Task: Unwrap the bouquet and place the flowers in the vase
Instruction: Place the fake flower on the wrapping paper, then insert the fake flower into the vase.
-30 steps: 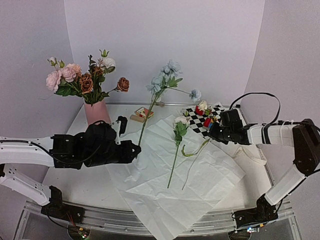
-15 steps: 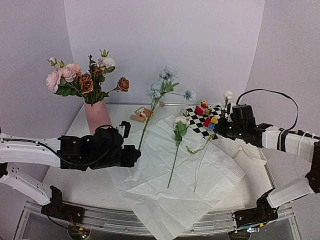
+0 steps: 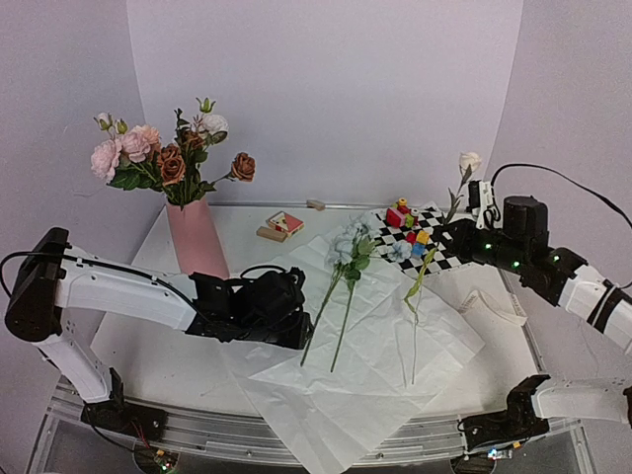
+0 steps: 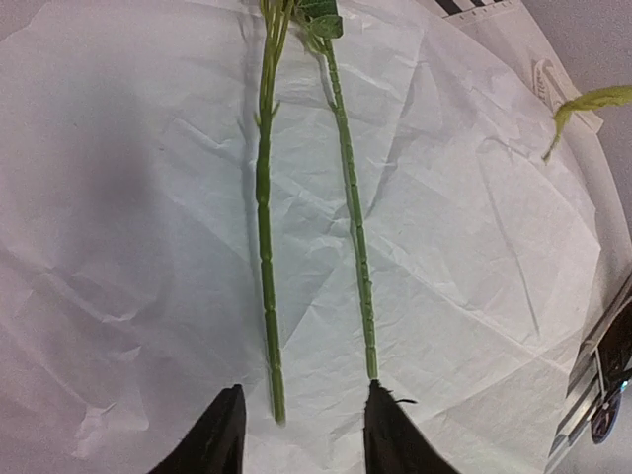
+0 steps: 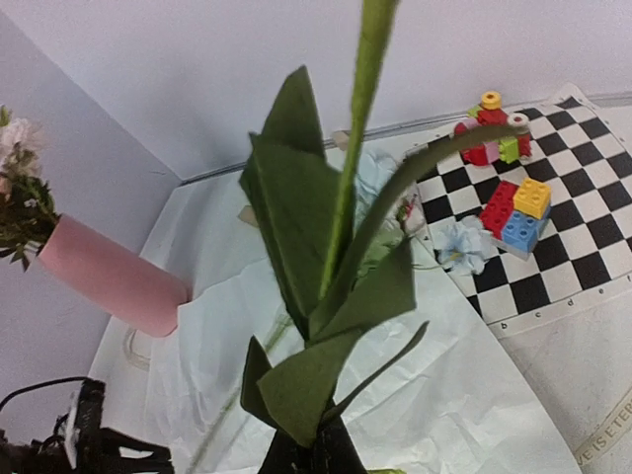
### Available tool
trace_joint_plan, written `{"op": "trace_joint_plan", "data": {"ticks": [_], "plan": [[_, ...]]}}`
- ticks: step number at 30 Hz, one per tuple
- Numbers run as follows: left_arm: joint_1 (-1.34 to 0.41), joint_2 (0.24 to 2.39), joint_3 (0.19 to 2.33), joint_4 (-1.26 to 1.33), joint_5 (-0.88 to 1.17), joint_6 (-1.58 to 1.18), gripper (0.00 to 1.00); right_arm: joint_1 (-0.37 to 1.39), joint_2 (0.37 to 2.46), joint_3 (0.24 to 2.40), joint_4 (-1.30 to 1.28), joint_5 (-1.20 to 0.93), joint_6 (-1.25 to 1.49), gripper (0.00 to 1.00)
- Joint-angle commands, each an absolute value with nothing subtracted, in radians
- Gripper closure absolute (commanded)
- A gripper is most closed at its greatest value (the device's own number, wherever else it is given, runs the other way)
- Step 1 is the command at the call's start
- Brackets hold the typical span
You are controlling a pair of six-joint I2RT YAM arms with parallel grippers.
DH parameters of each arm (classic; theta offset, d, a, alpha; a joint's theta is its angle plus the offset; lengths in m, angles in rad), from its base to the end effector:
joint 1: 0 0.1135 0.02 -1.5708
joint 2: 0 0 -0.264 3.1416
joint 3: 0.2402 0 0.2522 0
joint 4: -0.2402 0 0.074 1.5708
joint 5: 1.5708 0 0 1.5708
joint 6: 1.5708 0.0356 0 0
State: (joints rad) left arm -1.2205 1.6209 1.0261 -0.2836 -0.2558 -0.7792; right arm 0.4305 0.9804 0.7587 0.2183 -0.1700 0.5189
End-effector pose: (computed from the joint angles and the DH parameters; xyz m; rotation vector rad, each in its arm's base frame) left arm 0.1248 -0.3153 0.2061 0.4337 2.4628 -0.5846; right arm 0.2104 0.1032 0.3371 -0.0665 1.6419 0.8699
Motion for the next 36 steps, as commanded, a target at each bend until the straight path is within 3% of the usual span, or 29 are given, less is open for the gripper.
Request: {"op": "trace_joint_plan", "data": {"ticks": [1,8,11,16,23,36], "plan": [[-1.237,1.585,1.083,-0.223,-0.255,-0.733,0.41,0.431,0.937,0.801,0.250,-0.358,0.461,0.97],[-1.258,1.456,1.084,-0.153,-0.183,-0.642,0.29,0.432,0.922,0.807,0.432,-0.591,0.508,0.96],[-1.277,1.411,1.085,-0.058,-0.109,-0.590,0.02,0.432,0.933,0.810,0.487,-0.639,0.548,0.95],[-1.296,1.408,1.141,0.031,-0.068,-0.522,0.01,0.433,0.959,0.813,0.558,-0.696,0.605,0.95],[-1.296,1.516,1.311,0.038,-0.079,-0.470,0.11,0.471,0.966,0.794,0.626,-0.716,0.627,0.95],[-1.296,1.645,1.450,0.037,-0.077,-0.476,0.48,0.657,1.043,0.866,0.560,-0.501,0.549,0.95]]}}
